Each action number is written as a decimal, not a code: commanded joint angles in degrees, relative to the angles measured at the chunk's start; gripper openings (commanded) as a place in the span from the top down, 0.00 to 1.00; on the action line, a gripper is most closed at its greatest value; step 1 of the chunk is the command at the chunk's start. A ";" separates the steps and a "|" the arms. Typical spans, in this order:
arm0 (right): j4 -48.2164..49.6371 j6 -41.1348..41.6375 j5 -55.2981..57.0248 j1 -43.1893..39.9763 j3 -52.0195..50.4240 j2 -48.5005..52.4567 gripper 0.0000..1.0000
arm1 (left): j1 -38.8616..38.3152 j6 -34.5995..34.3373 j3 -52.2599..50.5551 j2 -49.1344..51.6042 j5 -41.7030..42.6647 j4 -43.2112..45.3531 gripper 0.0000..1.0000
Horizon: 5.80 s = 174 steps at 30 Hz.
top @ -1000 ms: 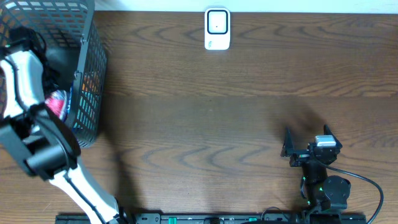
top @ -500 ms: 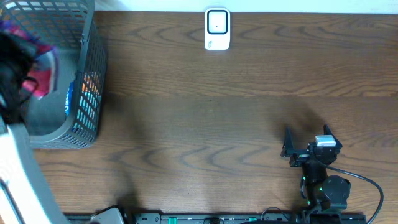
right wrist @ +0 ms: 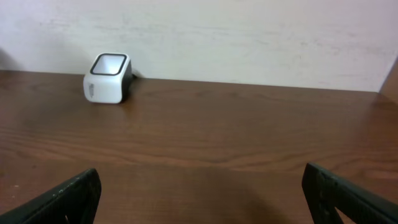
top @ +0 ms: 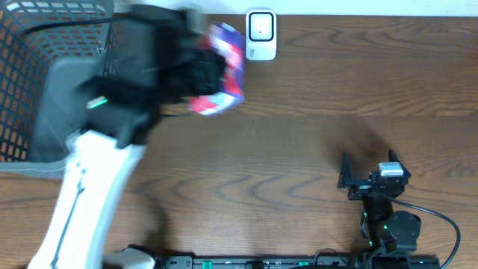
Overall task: Scan the item barcode
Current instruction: 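Lift the box out and lower it onto the table center, then open the left gripper and move it back into the basket, then grasp the blue Oreo packet in the basket with the left gripper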
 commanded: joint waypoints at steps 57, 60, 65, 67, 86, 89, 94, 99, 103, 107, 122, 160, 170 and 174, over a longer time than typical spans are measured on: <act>-0.11 -0.26 -0.33 0.96 -0.13 -0.31 0.01 | 51.34 -4.09 1.29 1.09 -14.64 -5.05 0.06; -0.13 -0.26 -0.33 0.96 -0.13 -0.31 0.01 | 56.59 -4.87 1.27 3.26 -14.56 -6.84 0.06; -0.11 -0.26 -0.33 0.96 -0.13 -0.31 0.01 | 60.19 -5.92 1.25 6.12 -11.30 -7.91 0.07; -0.11 -0.26 -0.31 0.96 -0.13 -0.31 0.01 | 60.15 -5.44 1.25 6.91 -9.84 -7.89 0.07; -0.11 -0.26 -0.33 0.96 -0.13 -0.31 0.01 | 58.51 0.66 0.11 18.86 -19.47 -8.50 0.08; -0.13 -0.26 -0.33 0.96 -0.13 -0.31 0.01 | 58.51 2.99 0.11 21.84 -19.50 -9.09 0.12; -0.11 -0.24 -0.33 0.96 -0.13 -0.31 0.01 | 58.51 5.75 0.07 25.75 -19.06 -12.68 0.21; -0.11 -0.26 -0.33 0.96 -0.13 -0.31 0.01 | 58.51 10.19 0.04 29.44 -18.88 -15.67 0.21; -0.11 -0.26 -0.33 0.96 -0.13 -0.31 0.01 | 58.51 14.43 0.00 32.30 -13.97 -16.81 0.21; -0.11 -0.26 -0.33 0.96 -0.13 -0.31 0.01 | 58.49 19.71 0.00 34.45 -6.01 -17.11 0.21; -0.11 -0.26 -0.33 0.96 -0.13 -0.31 0.01 | 58.47 28.59 -0.76 35.17 4.96 -19.06 0.21; -0.11 -0.26 -0.33 0.96 -0.13 -0.31 0.01 | 57.81 24.85 -10.40 35.15 6.45 -11.30 0.92; -0.11 -0.26 -0.33 0.96 -0.13 -0.31 0.01 | 61.59 19.89 2.91 33.55 6.47 -17.33 0.93; -0.11 -0.26 -0.33 0.96 -0.13 -0.31 0.01 | 62.45 19.87 8.33 30.95 6.47 -18.40 0.93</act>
